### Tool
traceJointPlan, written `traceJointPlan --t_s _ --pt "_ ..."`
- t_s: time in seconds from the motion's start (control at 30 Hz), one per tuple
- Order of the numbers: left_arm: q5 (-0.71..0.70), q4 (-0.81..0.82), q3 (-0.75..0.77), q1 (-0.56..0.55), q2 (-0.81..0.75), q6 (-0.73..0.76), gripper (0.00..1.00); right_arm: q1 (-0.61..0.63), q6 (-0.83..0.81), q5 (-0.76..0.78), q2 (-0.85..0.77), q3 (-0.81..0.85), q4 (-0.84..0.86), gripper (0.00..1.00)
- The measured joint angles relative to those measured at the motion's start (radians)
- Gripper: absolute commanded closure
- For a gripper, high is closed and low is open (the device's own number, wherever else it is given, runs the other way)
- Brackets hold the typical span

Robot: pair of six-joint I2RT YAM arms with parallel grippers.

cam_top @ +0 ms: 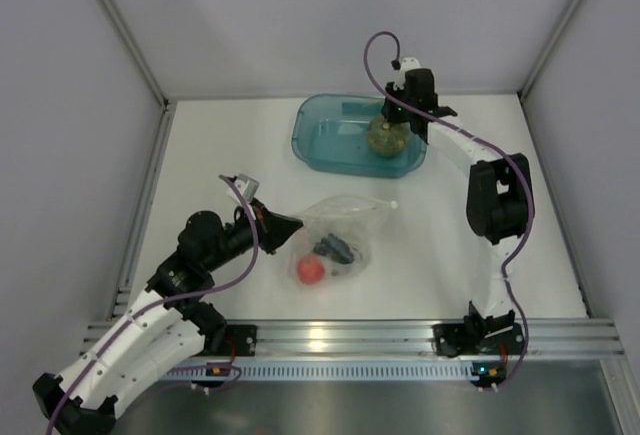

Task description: Open the zip-top bag and remove the fake food

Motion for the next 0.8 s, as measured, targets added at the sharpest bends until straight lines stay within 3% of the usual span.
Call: traceJointPlan --t_s 0.03,0.1,0.17,0.23,0.5,0.8 --pt "0.003 0.0 0.0 0.0 -0.001 0.0 1.0 0.0 0.003 0.0 0.013 0.009 0.001 0.71" --pt "0.006 -0.001 0.0 0.0 -0.002 0.0 1.0 0.0 0.008 0.003 0.02 0.013 0.003 0.66" --pt "0.006 -0.003 0.0 0.0 -0.001 0.001 1.0 0.0 0.008 0.005 0.02 0.014 0.008 0.5" --pt "0.009 -0.005 0.0 0.0 -0.001 0.001 1.0 0.0 0.01 0.008 0.02 0.021 0.008 0.45" --pt "0.021 -0.007 0.001 0.0 0.006 0.0 1.0 0.0 0.002 0.006 -0.047 0.024 -0.042 0.47" --pt "0.024 -0.011 0.014 0.0 0.022 0.007 1.0 0.033 0.019 -0.003 -0.423 -0.106 -0.146 0.55"
